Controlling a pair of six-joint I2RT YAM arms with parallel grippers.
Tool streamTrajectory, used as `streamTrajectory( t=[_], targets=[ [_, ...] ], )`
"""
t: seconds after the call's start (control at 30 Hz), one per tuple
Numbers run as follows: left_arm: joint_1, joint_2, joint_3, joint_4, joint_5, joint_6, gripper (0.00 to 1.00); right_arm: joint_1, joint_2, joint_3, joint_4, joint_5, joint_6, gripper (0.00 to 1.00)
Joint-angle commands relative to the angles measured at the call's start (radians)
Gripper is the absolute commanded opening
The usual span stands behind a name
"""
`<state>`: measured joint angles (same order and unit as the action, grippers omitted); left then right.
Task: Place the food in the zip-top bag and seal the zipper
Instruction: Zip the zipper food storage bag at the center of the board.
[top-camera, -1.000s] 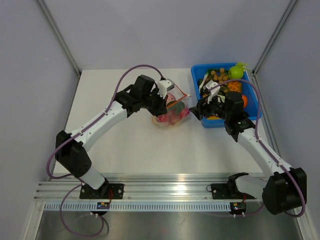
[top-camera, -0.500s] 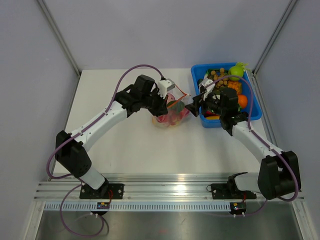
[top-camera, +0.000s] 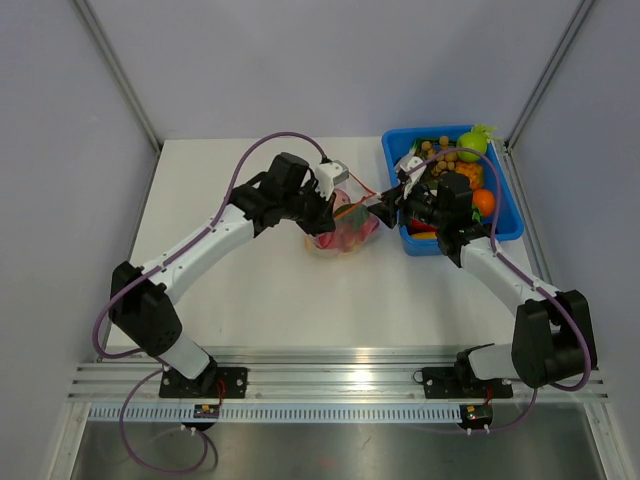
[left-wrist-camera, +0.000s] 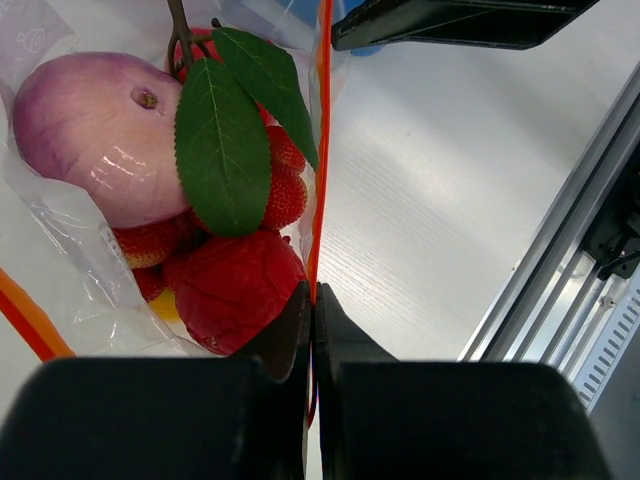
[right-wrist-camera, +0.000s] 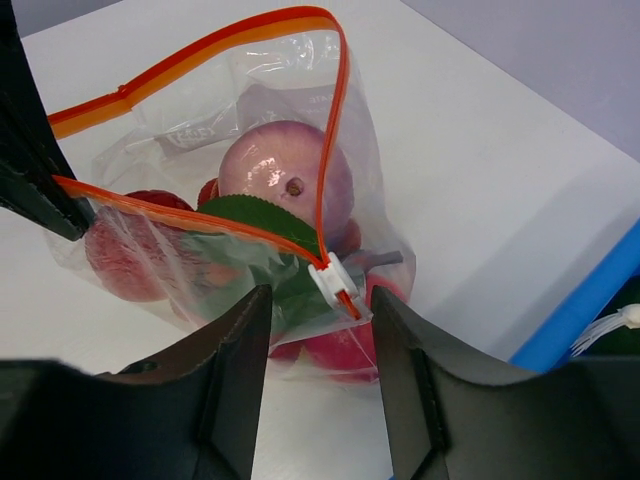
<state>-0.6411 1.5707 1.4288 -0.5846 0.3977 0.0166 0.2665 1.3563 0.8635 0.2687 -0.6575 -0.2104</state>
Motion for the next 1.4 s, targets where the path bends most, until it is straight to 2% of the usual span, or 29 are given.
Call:
streamTrajectory(
  t=[0.0,0.37,0.47,0.5,0.53,0.6,0.63,0.67,0.77,0.9,0.97,1.07,1.27,1.37],
  targets=[
    [0.003,-0.052,-0.005,0.054,0.027,-0.010,0.00,0.000,0.004,0.038,0.052,-0.047,-0.006,0.50],
    [0.003,-0.052,-0.004,0.060,0.030,-0.012,0.00,0.002,0.003,0.029,0.035,-0.077,-0.011,0.21],
    [0.003,-0.052,-0.005,0.052,0.024,-0.012,0.00,0.000,0.003,0.040,0.029,-0.090,-0.004,0.09],
    [0.003,-0.055,-0.004,0.049,0.020,-0.012,0.00,0.000,0.004,0.040,0.030,-0.093,-0.004,0.00],
    [0.003,-0.055,-0.004,0.046,0.010,-0.010,0.00,0.000,0.001,0.039,0.030,-0.091,-0.001,0.00],
    [0.003,-0.055,0.016,0.025,-0.026,-0.006,0.12,0.002,-0.003,0.032,0.036,-0.088,0.002,0.00],
    [0.003,-0.057,0.031,0.013,-0.039,0.006,0.37,0.000,-0.008,0.029,0.037,-0.088,0.003,0.00],
    [0.003,-0.058,0.045,0.005,-0.062,0.016,0.47,0.002,-0.011,0.026,0.037,-0.090,0.003,0.00],
    [0.003,-0.080,0.091,0.006,-0.098,0.058,0.67,0.002,-0.026,0.019,0.027,-0.102,0.002,0.00],
    [0.003,-0.087,0.137,0.061,-0.036,0.178,0.72,0.002,-0.045,0.016,-0.014,-0.122,-0.018,0.00],
    [0.003,-0.061,0.180,0.069,0.085,0.236,0.73,0.002,-0.052,0.016,-0.026,-0.131,-0.020,0.00],
    [0.001,-0.044,0.186,0.109,0.186,0.327,0.73,0.000,-0.063,0.008,-0.039,-0.143,-0.017,0.00],
    [-0.032,-0.028,0.182,0.210,0.214,0.413,0.70,0.000,-0.097,-0.018,-0.039,-0.152,-0.006,0.00],
    [-0.051,-0.029,0.138,0.264,0.263,0.526,0.67,0.000,-0.108,-0.020,-0.052,-0.171,-0.004,0.00]
  ],
)
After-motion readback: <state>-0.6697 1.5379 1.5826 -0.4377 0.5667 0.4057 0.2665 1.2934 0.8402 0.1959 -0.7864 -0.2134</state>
